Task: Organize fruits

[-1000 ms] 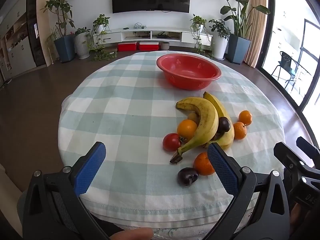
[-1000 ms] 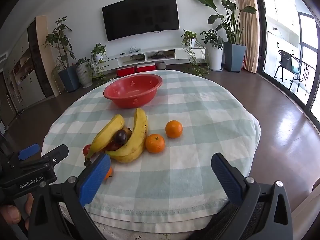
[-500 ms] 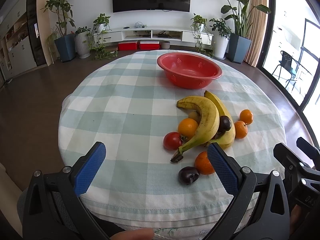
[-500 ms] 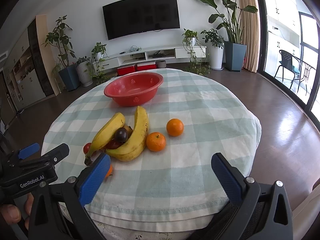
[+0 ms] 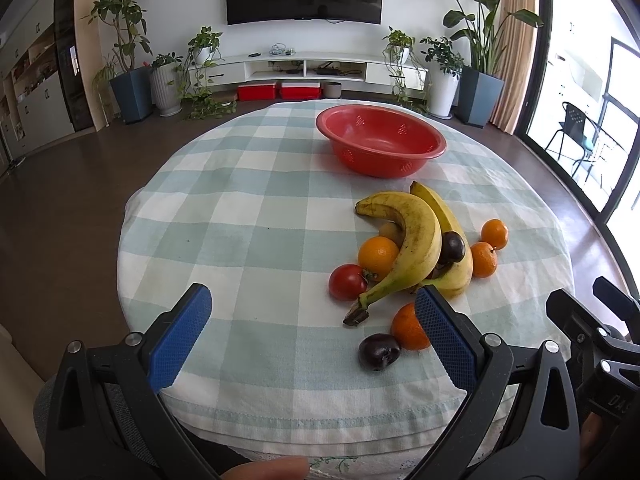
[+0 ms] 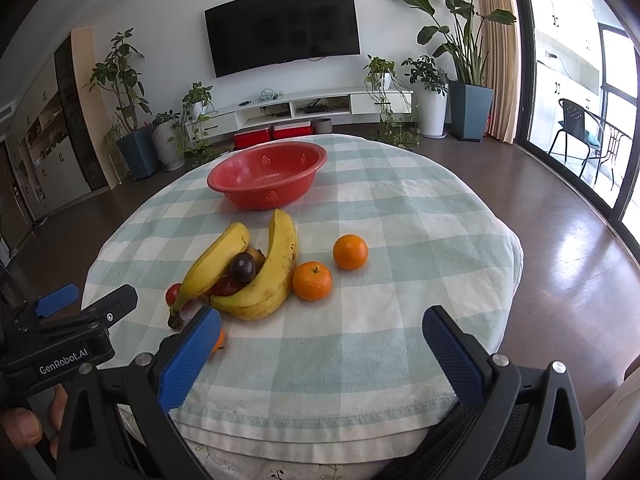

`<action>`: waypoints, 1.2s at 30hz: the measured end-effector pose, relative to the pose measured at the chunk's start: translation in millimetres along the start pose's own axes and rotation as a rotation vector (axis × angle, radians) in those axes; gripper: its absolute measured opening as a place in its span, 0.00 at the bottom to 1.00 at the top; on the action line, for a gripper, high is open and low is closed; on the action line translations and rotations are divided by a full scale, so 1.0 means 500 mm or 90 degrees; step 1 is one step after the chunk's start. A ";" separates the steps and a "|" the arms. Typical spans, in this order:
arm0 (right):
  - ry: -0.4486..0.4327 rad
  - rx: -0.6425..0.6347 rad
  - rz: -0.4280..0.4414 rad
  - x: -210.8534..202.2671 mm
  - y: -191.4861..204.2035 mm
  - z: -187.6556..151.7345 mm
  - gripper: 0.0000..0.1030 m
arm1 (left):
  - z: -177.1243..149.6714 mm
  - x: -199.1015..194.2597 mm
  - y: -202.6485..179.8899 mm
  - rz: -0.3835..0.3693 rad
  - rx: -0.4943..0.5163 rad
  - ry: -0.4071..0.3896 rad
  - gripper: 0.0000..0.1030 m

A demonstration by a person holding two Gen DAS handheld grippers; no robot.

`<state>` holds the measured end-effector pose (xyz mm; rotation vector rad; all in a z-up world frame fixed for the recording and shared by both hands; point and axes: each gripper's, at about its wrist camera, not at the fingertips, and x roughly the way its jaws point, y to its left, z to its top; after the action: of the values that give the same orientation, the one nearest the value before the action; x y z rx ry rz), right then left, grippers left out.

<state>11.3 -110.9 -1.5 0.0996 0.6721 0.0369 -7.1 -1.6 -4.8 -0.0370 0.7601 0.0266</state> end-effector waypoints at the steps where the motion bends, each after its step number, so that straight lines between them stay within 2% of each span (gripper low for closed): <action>1: 0.000 -0.001 0.001 0.002 0.000 -0.002 1.00 | -0.001 0.000 0.000 0.000 0.000 0.000 1.00; 36: 0.008 -0.004 -0.002 0.007 0.006 -0.011 1.00 | -0.007 -0.001 0.007 0.004 0.004 -0.001 1.00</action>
<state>10.6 -107.1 -7.8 0.0917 0.6839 0.0367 -10.1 1.6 -7.4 -0.0284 0.7584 0.0302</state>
